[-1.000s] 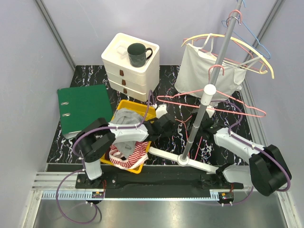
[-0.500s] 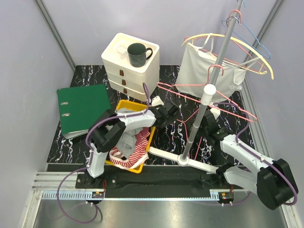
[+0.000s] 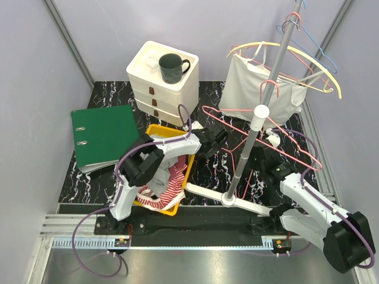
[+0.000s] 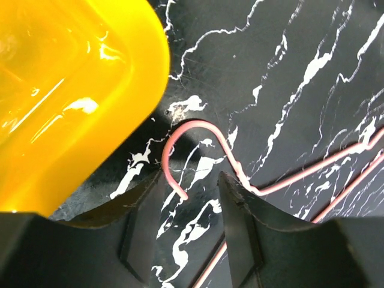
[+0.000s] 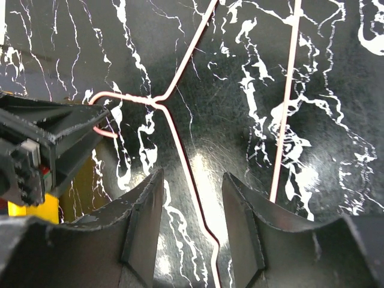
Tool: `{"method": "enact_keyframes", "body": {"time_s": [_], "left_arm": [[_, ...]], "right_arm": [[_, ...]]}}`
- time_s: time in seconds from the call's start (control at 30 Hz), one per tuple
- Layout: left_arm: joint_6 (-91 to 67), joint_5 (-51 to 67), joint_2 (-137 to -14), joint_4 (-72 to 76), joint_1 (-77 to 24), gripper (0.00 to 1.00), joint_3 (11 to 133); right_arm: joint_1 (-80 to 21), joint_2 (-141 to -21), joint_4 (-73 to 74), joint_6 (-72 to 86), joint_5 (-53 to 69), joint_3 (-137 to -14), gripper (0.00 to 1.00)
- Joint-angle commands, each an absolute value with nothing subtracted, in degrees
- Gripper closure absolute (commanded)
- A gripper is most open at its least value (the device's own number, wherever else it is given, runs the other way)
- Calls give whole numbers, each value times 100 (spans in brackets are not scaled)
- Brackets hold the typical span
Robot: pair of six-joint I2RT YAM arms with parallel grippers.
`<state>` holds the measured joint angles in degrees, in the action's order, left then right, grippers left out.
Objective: Remove the tank top from the hanger
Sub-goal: Pick up the hanger at the center of the board.
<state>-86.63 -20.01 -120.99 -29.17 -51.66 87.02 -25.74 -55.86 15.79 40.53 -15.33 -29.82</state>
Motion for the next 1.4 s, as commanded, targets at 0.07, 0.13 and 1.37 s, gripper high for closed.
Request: {"method": "enact_keyframes", "body": {"time_s": [0.07,0.13,1.37], "left_arm": [[-9342,-2214,-12568,-3919,-5124,57,8921],[-9413,-2320,-12594,-4051,-5133,58,8921],[-7181,-3744,-12095,-3789,-5475,100,8948]], "right_arm": [[-2461,-5116,1907,3841,-1635,-3147,49],[-2452,-5028,1925,3841,-1635,-3120,49],[-1617,-6416,159,4008,203,-2962,45]]}}
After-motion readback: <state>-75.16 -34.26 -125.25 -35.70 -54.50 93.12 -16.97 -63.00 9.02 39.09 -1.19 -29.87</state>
